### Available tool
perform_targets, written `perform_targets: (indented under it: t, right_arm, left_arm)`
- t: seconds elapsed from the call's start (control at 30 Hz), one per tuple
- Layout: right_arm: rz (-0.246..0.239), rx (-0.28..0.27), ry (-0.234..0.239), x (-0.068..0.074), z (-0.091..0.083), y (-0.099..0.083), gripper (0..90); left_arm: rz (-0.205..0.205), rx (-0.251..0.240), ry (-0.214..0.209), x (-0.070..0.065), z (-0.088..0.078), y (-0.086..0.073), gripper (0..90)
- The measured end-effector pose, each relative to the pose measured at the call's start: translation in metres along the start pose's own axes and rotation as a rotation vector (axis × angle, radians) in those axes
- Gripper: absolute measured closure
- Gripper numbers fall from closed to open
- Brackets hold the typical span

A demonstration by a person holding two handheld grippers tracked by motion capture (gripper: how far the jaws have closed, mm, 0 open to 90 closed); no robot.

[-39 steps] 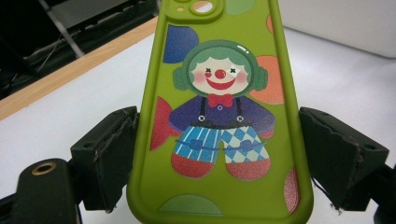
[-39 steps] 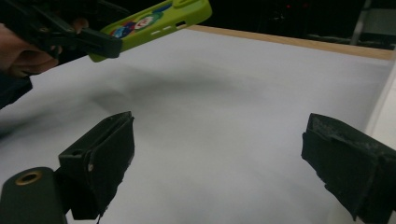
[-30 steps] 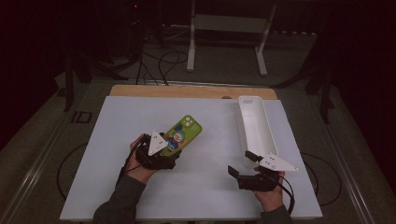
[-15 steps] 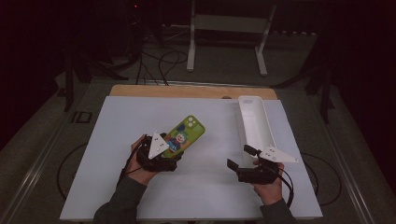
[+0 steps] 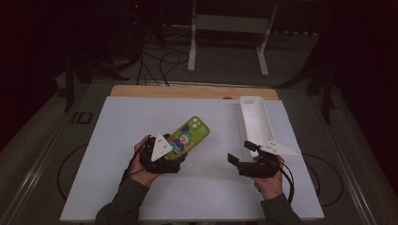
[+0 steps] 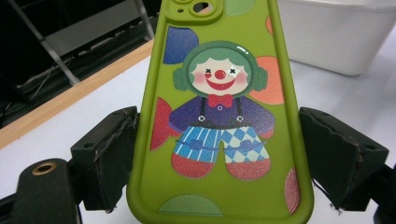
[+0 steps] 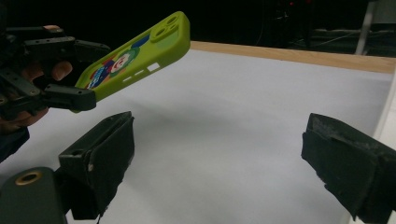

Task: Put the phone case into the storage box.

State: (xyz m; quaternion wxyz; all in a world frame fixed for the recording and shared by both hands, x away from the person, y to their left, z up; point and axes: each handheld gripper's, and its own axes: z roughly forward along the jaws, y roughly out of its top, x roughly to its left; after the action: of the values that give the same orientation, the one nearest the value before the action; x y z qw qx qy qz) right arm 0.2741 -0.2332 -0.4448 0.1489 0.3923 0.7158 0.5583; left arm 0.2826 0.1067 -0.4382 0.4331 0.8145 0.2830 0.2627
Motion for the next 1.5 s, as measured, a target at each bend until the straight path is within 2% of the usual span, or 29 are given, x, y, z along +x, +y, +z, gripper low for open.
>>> perform_targets:
  t: [0.23, 1.5]
  right_arm:
    - [-0.015, 0.005, 0.007, 0.002, 0.005, 0.008, 9.2]
    - [0.015, 0.013, 0.044, 0.002, 0.016, 0.019, 9.3]
  left_arm:
    - [0.008, -0.014, 0.001, -0.001, -0.004, 0.002, 15.9]
    - [0.057, -0.044, -0.035, -0.018, -0.003, 0.015, 15.9]
